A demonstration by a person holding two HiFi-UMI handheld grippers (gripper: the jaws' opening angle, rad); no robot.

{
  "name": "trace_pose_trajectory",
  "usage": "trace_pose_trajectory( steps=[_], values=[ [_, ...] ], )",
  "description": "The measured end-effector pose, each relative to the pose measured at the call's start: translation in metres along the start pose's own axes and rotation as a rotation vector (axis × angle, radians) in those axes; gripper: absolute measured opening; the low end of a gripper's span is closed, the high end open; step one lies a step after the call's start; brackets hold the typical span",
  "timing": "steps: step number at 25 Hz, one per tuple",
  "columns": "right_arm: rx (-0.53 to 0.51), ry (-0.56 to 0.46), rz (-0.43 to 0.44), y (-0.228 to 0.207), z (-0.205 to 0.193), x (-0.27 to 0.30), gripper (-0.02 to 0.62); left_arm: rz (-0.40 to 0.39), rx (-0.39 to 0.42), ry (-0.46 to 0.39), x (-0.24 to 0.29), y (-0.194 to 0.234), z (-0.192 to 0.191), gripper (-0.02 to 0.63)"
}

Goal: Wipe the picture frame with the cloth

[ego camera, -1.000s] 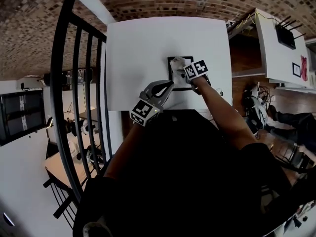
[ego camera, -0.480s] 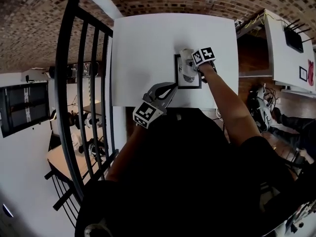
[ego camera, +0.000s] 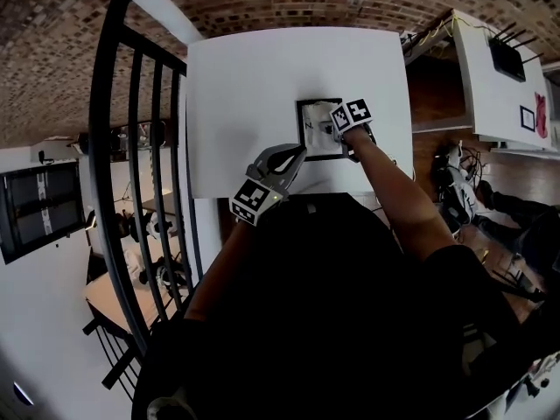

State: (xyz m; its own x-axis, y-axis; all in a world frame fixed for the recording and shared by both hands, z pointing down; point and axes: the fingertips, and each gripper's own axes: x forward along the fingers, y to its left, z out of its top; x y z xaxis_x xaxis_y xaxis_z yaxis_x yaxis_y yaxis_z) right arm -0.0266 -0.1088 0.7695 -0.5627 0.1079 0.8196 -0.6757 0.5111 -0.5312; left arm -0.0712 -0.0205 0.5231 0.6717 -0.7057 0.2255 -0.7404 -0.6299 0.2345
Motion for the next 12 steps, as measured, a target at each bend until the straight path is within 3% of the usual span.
trace_pose_trajectory(
  steps=[12],
  values=[
    [0.016,-0.013,0.065,0.009,-0.043,-0.019,0.117,-0.134,0.000,0.050,0.039,-0.027,-0.001,0.000]
  ],
)
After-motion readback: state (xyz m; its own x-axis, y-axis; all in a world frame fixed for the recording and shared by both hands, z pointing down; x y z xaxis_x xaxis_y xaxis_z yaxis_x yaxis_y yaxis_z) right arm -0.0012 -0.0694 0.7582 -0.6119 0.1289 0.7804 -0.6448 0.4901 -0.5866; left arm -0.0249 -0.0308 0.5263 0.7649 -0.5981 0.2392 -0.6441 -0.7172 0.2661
